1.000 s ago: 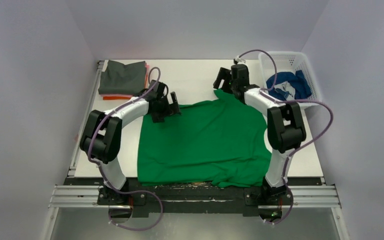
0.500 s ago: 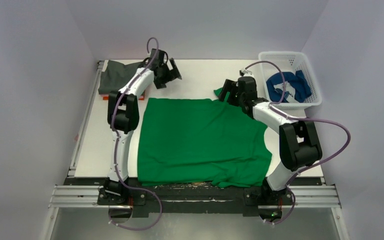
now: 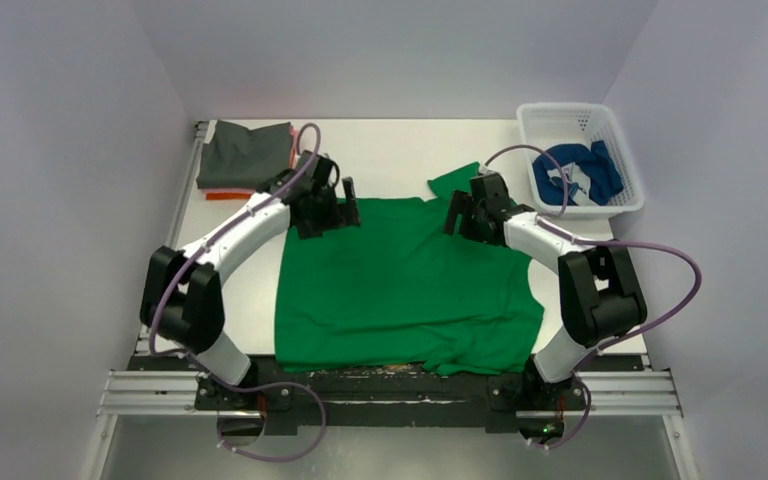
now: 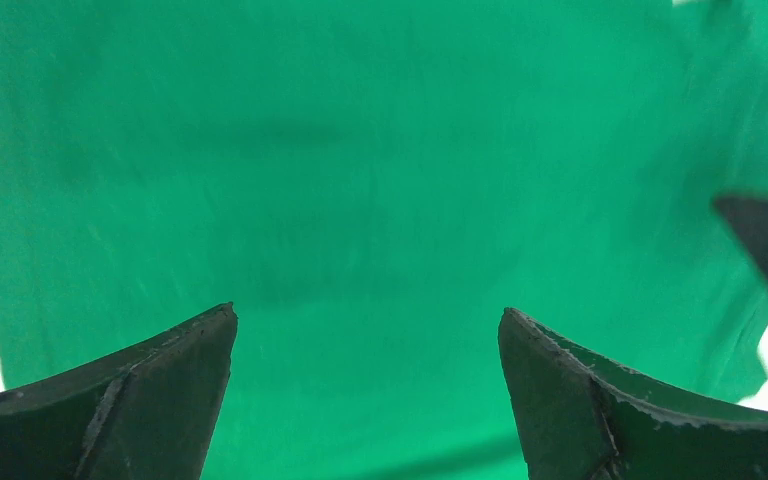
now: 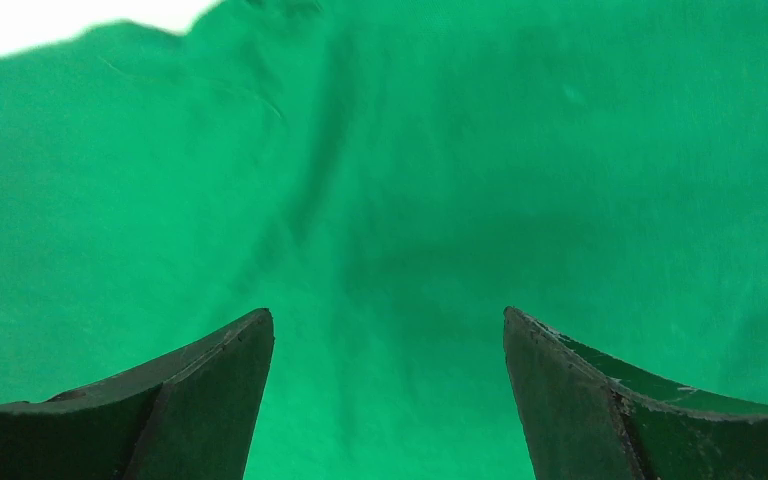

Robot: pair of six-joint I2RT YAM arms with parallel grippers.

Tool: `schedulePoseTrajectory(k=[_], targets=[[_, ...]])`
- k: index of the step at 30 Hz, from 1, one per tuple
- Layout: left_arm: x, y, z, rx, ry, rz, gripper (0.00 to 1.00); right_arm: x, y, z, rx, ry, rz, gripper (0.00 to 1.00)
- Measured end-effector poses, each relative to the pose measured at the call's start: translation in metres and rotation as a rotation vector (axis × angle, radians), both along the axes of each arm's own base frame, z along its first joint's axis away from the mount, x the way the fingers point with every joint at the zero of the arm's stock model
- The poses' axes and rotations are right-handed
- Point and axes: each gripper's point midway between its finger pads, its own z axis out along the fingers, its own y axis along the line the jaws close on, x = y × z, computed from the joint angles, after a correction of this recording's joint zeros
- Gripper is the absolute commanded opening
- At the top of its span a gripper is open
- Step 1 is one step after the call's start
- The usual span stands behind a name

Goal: Fold and stack the t-shirts
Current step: Flatten out the tshirt

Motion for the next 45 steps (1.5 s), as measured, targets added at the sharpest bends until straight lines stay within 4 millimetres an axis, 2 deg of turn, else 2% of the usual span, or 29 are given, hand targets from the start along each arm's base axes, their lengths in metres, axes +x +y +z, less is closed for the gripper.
schedulePoseTrajectory(k=[2,4,6,8,12,18,26,32,37,39,45], targets=[[-0.042,-0.012,-0.006,0.021,0.026,-0.074,1.00,-0.016,-0.006,-0.012,-0.033,0.060,-0.005,0.83],[-0.065,-0.009,-0.020,0.053,0.077,-0.097,1.00,-0.027,-0.012,-0.020,-0.060,0.102,-0.012,0.83],[-0.073,0.002,-0.040,0.104,0.142,-0.079,1.00,-0.039,-0.020,-0.029,-0.096,0.149,-0.025,0.83],[-0.073,0.009,-0.061,0.137,0.201,-0.066,1.00,-0.043,-0.023,-0.031,-0.108,0.165,-0.029,0.83],[-0.070,0.010,-0.103,0.203,0.337,-0.070,1.00,-0.044,-0.024,-0.040,-0.121,0.192,-0.032,0.84],[-0.030,-0.002,-0.103,0.240,0.409,-0.065,1.00,-0.017,-0.023,-0.041,-0.127,0.189,-0.054,0.83],[0.016,-0.004,-0.101,0.203,0.485,-0.063,1.00,0.058,-0.022,-0.037,-0.086,0.147,-0.088,0.83],[0.061,-0.004,-0.095,0.121,0.436,-0.065,1.00,0.112,-0.028,-0.032,-0.009,0.093,-0.110,0.83],[0.099,-0.001,-0.091,0.056,0.379,-0.046,1.00,0.145,-0.029,-0.030,0.029,0.058,-0.108,0.83],[0.107,0.001,-0.089,0.026,0.362,-0.049,1.00,0.158,-0.028,-0.028,0.037,0.041,-0.104,0.83],[0.119,0.003,-0.083,-0.041,0.320,-0.055,1.00,0.160,-0.028,-0.025,0.028,0.036,-0.072,0.83]])
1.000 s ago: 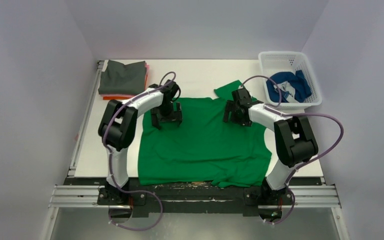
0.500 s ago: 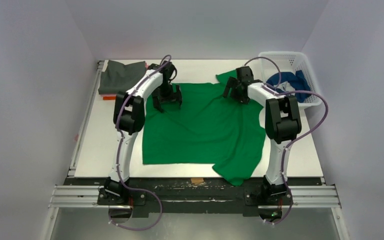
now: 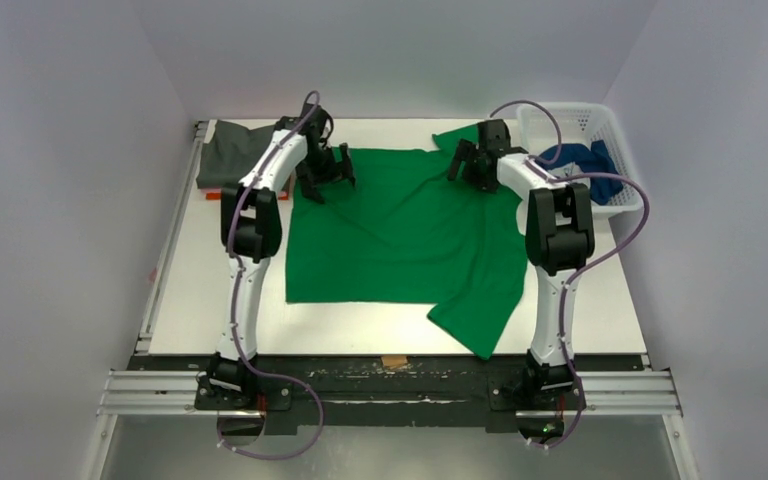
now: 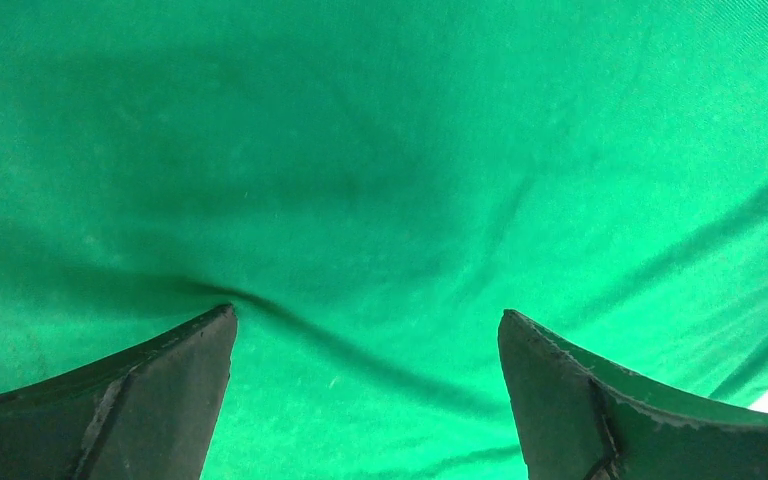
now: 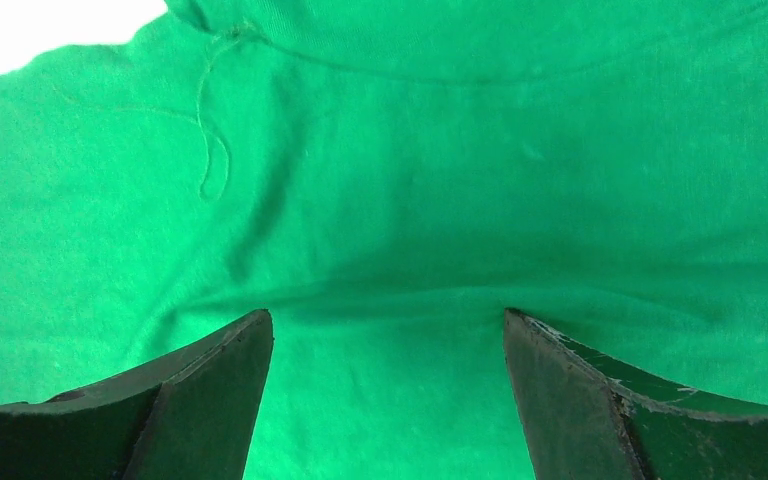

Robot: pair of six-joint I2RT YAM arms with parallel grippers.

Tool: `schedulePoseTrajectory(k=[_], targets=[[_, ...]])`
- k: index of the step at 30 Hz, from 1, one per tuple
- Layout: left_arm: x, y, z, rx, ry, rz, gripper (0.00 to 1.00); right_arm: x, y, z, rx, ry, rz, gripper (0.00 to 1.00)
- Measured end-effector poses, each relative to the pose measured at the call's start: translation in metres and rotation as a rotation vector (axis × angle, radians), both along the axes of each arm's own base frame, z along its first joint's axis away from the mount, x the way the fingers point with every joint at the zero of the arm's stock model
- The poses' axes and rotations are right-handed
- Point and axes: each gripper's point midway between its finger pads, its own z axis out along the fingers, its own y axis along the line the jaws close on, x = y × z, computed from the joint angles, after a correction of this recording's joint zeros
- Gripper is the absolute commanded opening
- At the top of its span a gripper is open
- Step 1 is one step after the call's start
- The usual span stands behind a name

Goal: Fold and stack the t-shirts
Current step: Flatten out the tshirt, then grab the side of the flattened tshirt closest away from the robot with both arms

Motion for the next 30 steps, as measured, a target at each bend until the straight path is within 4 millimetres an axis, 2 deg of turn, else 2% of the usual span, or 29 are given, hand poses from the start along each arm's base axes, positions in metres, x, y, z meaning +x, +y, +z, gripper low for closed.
schedulePoseTrajectory(k=[2,5,8,10,12,13,14,16,18,21,24,26,30], targets=[[0.000,0.002,0.006,-0.006,-0.023,0.000,1.00,-0.009,-0.001,0.002,-0.011,0.012,0.013,0.84],[-0.020,0.007,0.029,-0.002,-0.069,-0.007,1.00,-0.047,-0.002,0.014,-0.031,0.043,0.035,0.83],[-0.060,0.014,0.070,0.012,-0.150,-0.014,1.00,-0.087,0.000,0.045,-0.035,0.012,0.057,0.83],[-0.098,0.021,0.100,0.013,-0.232,-0.007,1.00,-0.114,0.003,0.066,-0.030,-0.027,0.071,0.83],[-0.132,0.026,0.117,0.005,-0.295,0.001,1.00,-0.145,0.005,0.082,-0.026,-0.068,0.079,0.83],[-0.150,0.031,0.118,0.005,-0.317,0.015,1.00,-0.160,0.005,0.084,-0.022,-0.077,0.083,0.83],[-0.170,0.038,0.112,0.012,-0.317,0.029,1.00,-0.175,0.005,0.083,-0.018,-0.079,0.085,0.83],[-0.201,0.050,0.088,0.034,-0.279,0.061,1.00,-0.201,0.003,0.074,-0.011,-0.065,0.083,0.83],[-0.236,0.064,0.049,0.079,-0.188,0.096,0.98,-0.227,-0.003,0.058,-0.012,-0.029,0.075,0.83],[-0.278,0.082,0.006,0.144,-0.064,0.143,0.84,-0.251,-0.009,0.041,-0.018,0.019,0.056,0.83],[-0.289,0.086,-0.009,0.158,-0.025,0.183,0.67,-0.256,-0.011,0.038,-0.018,0.027,0.044,0.82],[-0.283,0.084,-0.013,0.151,-0.029,0.207,0.56,-0.255,-0.010,0.039,-0.014,0.020,0.042,0.83],[-0.275,0.083,-0.018,0.159,-0.021,0.243,0.43,-0.255,-0.009,0.039,-0.014,0.020,0.046,0.83]])
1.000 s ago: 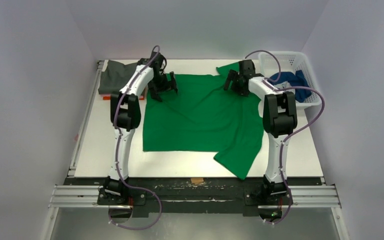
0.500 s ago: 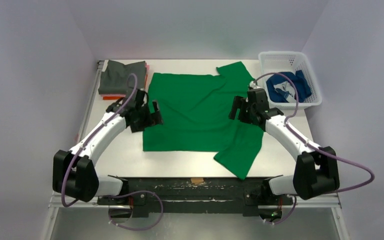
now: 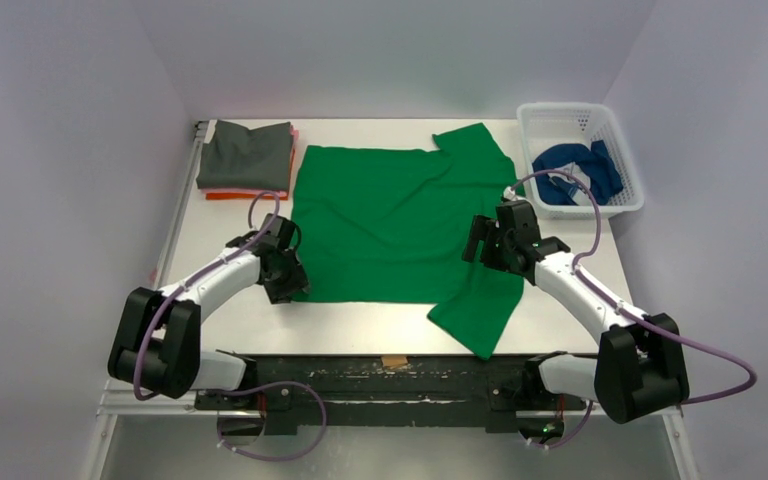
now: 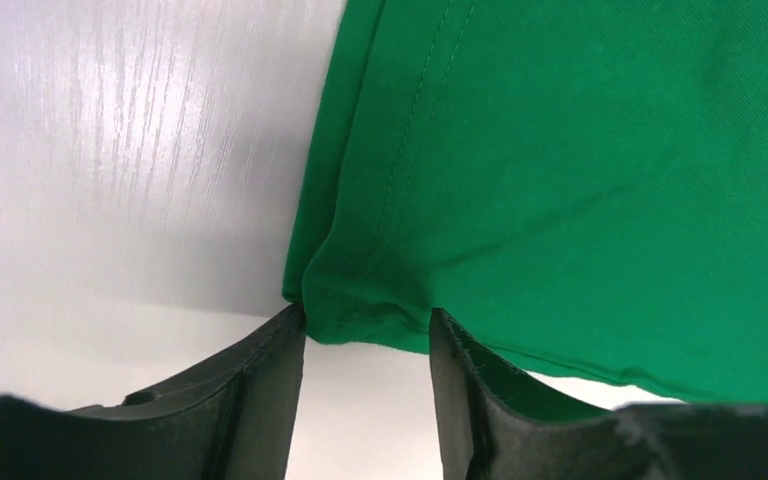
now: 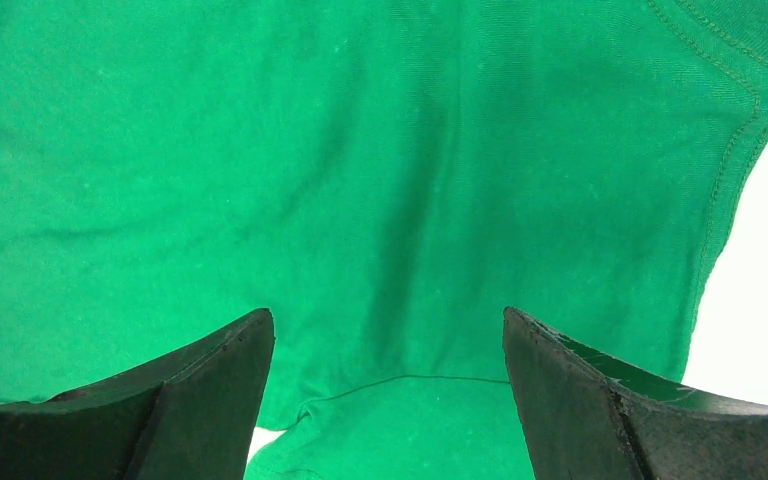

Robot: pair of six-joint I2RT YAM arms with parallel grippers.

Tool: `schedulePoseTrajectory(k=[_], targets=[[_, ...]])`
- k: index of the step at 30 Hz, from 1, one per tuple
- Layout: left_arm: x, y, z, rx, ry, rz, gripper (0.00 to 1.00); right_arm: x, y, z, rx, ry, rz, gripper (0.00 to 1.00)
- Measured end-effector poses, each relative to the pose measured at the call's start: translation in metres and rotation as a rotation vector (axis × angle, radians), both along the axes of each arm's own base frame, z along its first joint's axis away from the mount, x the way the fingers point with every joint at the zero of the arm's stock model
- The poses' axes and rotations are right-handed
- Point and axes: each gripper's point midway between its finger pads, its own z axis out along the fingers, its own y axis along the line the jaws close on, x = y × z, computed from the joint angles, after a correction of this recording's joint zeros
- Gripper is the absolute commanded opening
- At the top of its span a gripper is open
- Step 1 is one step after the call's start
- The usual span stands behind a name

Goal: Fold and stack the t-shirts
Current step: Grab the side of the flattened tshirt closest away from the robot with both arms

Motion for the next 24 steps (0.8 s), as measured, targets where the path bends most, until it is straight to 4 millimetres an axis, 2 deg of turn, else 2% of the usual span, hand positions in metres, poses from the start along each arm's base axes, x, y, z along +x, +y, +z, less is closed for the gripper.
schedulePoseTrajectory(k=[5,6,8,18,24], targets=[[0.003,0.000,-0.001,0.007,-0.006,0.017,0.29,0.000,0.001,0.000,-0.001,0.000,0.003,0.82],[0.003,0.000,-0.001,0.009,-0.007,0.017,0.24,0.000,0.001,0.000,-0.002,-0.001,0.003,0.83],[0.004,0.001,-0.002,0.014,-0.006,0.024,0.01,0.000,0.001,0.000,-0.002,0.000,0.003,0.82],[0.015,0.002,-0.002,0.048,-0.005,0.022,0.00,-0.008,-0.001,0.003,-0.018,-0.001,0.002,0.81],[0.022,0.002,0.003,0.045,-0.061,-0.009,0.00,-0.039,0.012,0.009,-0.046,0.025,0.077,0.79]])
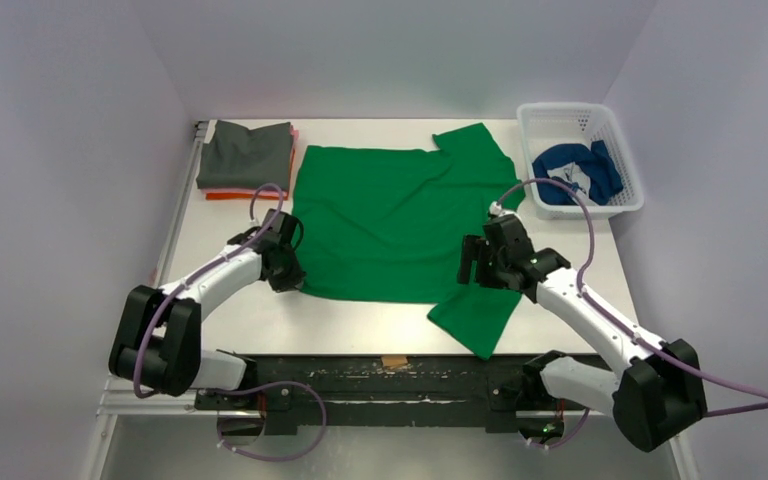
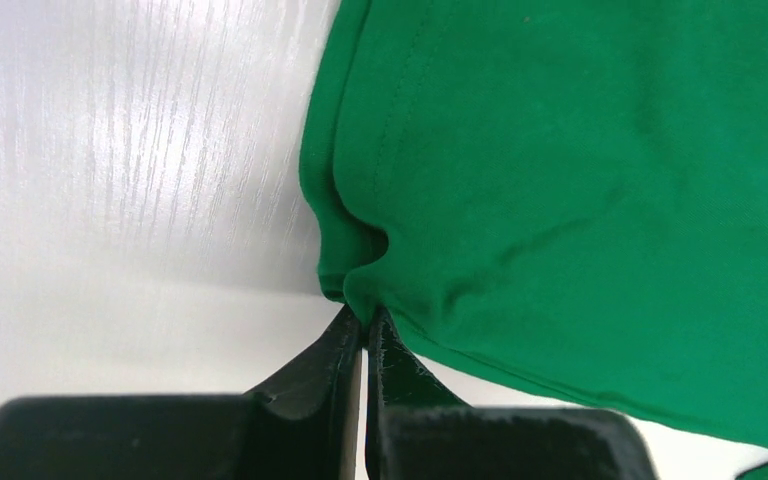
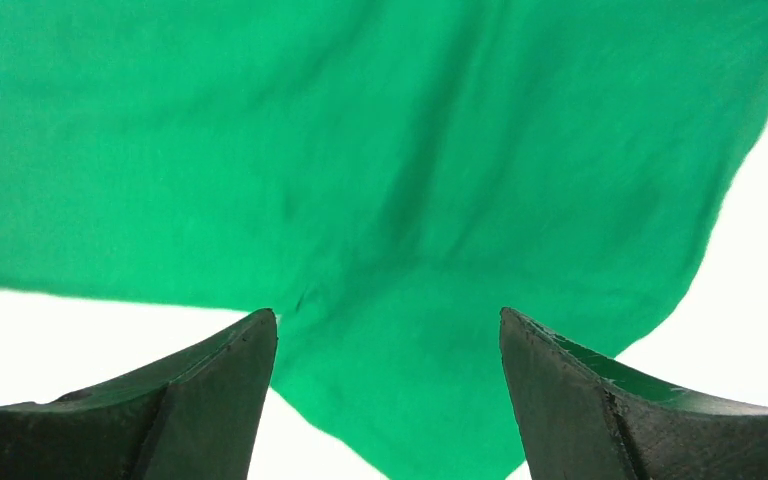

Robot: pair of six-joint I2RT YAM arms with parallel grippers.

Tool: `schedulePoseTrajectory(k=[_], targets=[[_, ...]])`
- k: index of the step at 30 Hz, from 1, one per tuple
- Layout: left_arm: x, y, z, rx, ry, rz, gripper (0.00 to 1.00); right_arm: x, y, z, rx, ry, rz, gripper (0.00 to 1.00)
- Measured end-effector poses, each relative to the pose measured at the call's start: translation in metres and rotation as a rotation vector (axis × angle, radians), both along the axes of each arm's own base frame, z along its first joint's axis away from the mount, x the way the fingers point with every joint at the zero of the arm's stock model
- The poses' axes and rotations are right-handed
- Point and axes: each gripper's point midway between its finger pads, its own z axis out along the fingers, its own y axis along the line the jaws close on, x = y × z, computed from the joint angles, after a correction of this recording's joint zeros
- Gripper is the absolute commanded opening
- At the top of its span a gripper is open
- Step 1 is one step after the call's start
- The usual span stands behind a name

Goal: Fold and stack the t-shirts
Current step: Grab the side of the flattened tshirt closest away from the robot with both arms

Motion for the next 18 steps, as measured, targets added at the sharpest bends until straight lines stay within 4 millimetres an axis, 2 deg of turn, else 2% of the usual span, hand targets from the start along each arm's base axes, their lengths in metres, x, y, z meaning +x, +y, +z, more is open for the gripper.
schedulePoseTrajectory(k=[5,10,13,16,18], targets=[[0.005,-0.001,0.012,-0.013,-0.070,-0.020,0.00,-0.056,0.028,-0.012,-0.032,0.115,0.150,0.75],[0.008,-0.001,0.013,-0.019,-0.092,-0.021,0.00,-0.118,0.029,-0.046,-0.119,0.315,0.231,0.70],[0.005,-0.001,0.011,-0.017,-0.087,-0.021,0.00,-0.136,0.024,-0.057,-0.171,0.386,0.244,0.64],[0.005,0.000,0.011,-0.016,-0.086,-0.021,0.00,-0.140,0.020,-0.067,-0.204,0.421,0.229,0.59],[0.005,0.000,0.010,-0.016,-0.086,-0.021,0.00,-0.140,0.017,-0.074,-0.229,0.445,0.213,0.47]])
